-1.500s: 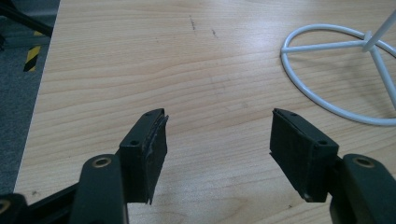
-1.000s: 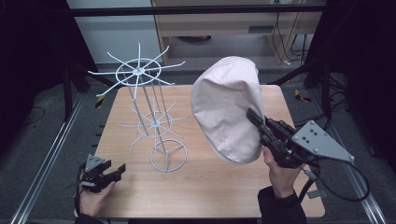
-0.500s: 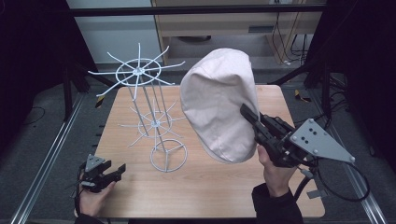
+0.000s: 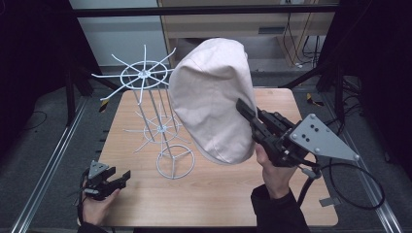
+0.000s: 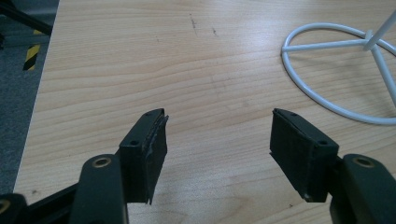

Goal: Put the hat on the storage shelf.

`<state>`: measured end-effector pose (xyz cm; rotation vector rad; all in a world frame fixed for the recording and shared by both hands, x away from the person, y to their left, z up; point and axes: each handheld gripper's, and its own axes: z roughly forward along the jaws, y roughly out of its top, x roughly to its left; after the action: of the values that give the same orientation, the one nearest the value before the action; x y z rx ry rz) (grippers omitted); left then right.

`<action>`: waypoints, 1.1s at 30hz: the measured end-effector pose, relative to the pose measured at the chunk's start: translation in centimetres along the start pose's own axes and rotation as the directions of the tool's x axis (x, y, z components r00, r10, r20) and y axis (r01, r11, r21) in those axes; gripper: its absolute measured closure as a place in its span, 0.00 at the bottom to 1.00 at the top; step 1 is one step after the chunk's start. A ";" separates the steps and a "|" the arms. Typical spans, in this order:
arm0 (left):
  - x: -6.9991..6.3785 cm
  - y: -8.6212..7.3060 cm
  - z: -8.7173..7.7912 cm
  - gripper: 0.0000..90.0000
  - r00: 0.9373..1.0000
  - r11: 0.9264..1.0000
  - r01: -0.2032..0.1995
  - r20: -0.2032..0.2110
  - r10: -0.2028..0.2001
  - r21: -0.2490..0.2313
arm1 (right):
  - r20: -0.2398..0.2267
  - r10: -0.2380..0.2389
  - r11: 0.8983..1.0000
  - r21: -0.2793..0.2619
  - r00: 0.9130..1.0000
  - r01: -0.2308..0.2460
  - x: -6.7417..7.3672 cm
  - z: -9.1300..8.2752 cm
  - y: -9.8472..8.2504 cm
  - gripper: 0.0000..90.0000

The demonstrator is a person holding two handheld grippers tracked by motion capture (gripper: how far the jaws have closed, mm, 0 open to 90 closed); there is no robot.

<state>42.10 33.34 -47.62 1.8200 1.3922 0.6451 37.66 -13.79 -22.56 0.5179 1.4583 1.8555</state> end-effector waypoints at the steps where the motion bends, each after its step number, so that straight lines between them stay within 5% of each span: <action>1: 0.0 0.0 0.0 0.40 1.000 1.000 0.001 0.001 -0.001 0.000 | -0.004 0.003 1.000 0.001 1.000 -0.003 0.1 0.2 0.0 0.98; 18: 0.0 0.0 0.0 0.40 1.000 1.000 -0.003 0.002 0.003 0.002 | -0.070 0.011 0.999 0.047 0.997 -0.008 2.1 3.6 -1.3 0.98; 33: -0.1 0.0 0.0 0.40 1.000 1.000 -0.005 0.003 0.005 0.003 | -0.100 0.021 0.995 0.100 0.995 -0.011 2.4 3.6 -3.9 0.98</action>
<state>42.12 33.28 -47.62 1.8263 1.3880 0.6427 39.59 -9.21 -25.49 0.4913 1.6247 1.8521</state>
